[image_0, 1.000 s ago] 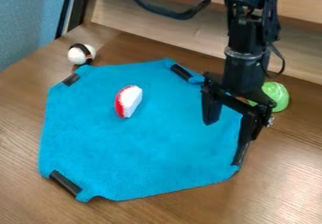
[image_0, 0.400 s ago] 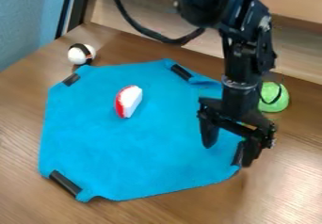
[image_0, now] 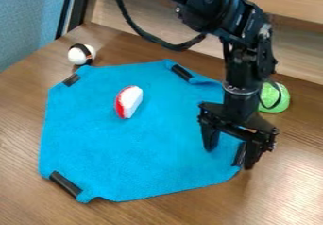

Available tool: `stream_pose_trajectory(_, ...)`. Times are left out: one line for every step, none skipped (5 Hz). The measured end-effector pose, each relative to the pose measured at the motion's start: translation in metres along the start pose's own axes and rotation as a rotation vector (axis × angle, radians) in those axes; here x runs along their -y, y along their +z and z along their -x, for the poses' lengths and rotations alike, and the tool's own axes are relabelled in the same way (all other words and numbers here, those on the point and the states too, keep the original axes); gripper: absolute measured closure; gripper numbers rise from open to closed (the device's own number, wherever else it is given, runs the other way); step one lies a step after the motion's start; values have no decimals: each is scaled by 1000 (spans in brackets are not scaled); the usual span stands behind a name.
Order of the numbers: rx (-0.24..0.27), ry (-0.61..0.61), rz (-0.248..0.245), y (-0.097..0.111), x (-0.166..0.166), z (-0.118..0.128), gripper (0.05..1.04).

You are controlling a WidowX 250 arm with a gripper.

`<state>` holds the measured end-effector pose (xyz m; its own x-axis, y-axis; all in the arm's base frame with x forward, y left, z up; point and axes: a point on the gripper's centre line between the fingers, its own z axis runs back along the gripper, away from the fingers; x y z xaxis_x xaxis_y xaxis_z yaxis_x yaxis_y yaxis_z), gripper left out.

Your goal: Fold the cloth from bottom right to top left

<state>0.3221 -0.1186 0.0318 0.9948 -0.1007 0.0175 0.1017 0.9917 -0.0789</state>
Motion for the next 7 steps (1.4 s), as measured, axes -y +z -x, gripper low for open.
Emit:
stream_pose_trajectory(-6, 0, -13, -6, 3, -2, 455)
stream_pose_trajectory(-7, 6, -24, -7, 2, -7, 719)
stream_pose_trajectory(-6, 13, -29, -7, 1, -9, 922)
stream_pose_trajectory(-14, 16, -23, -7, 2, -8, 999)
stream_pose_trajectory(-20, 6, 3, -4, 1, -4, 1016)
stream_pose_trajectory(16, -2, 33, 24, -7, -3, 1016)
stream_pose_trajectory(31, 12, 77, 55, -34, -1, 1016)
